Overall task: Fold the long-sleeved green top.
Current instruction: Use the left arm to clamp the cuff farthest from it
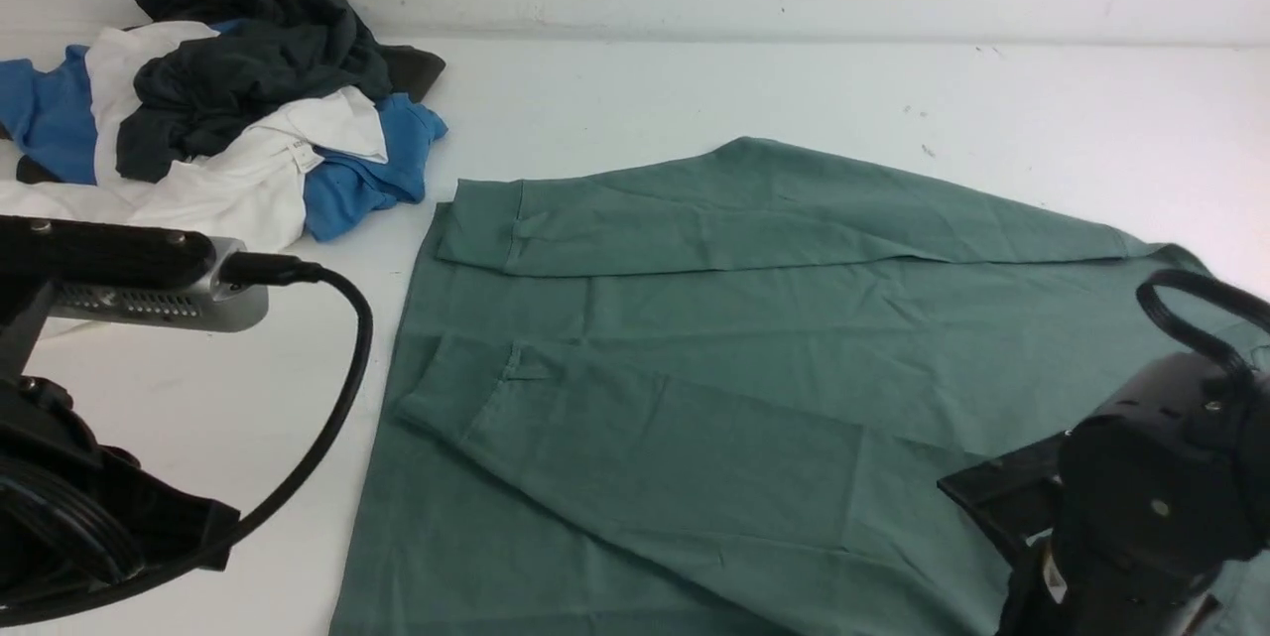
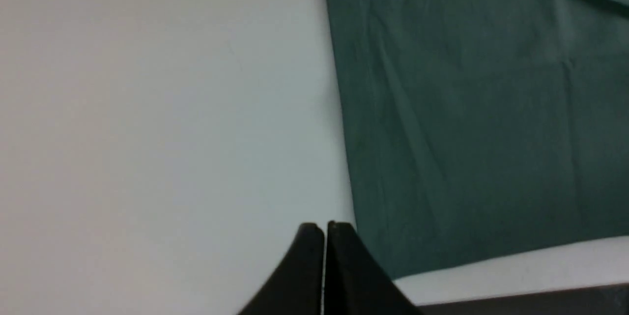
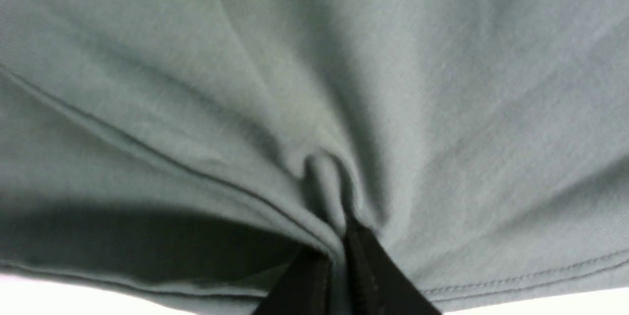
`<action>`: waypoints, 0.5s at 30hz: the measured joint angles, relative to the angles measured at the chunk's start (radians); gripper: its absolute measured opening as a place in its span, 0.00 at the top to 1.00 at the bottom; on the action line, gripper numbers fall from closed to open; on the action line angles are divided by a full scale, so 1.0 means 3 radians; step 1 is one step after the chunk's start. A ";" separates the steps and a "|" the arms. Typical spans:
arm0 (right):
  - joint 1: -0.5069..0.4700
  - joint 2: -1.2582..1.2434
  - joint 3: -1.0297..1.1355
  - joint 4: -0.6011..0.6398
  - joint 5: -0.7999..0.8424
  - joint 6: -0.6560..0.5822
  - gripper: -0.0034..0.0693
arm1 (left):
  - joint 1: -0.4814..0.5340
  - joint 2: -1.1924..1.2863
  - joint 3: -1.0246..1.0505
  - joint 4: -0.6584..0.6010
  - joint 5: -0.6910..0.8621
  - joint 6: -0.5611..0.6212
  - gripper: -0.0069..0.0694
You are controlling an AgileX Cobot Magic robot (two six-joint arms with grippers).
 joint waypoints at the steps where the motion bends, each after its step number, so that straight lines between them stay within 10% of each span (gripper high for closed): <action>1: 0.0000 -0.0004 0.0000 0.0000 0.0000 0.0000 0.89 | 0.0000 0.0006 0.0000 0.0000 -0.0046 -0.0013 0.91; 10: 0.0000 -0.0116 -0.0136 0.0024 0.0386 -0.0035 0.40 | 0.0005 0.0604 -0.0286 0.0118 -0.0279 -0.0022 0.91; 15: 0.0000 -0.0561 -0.0140 -0.0010 0.0652 -0.0055 0.30 | 0.0241 0.1121 -0.0643 0.0128 -0.0316 -0.0018 0.91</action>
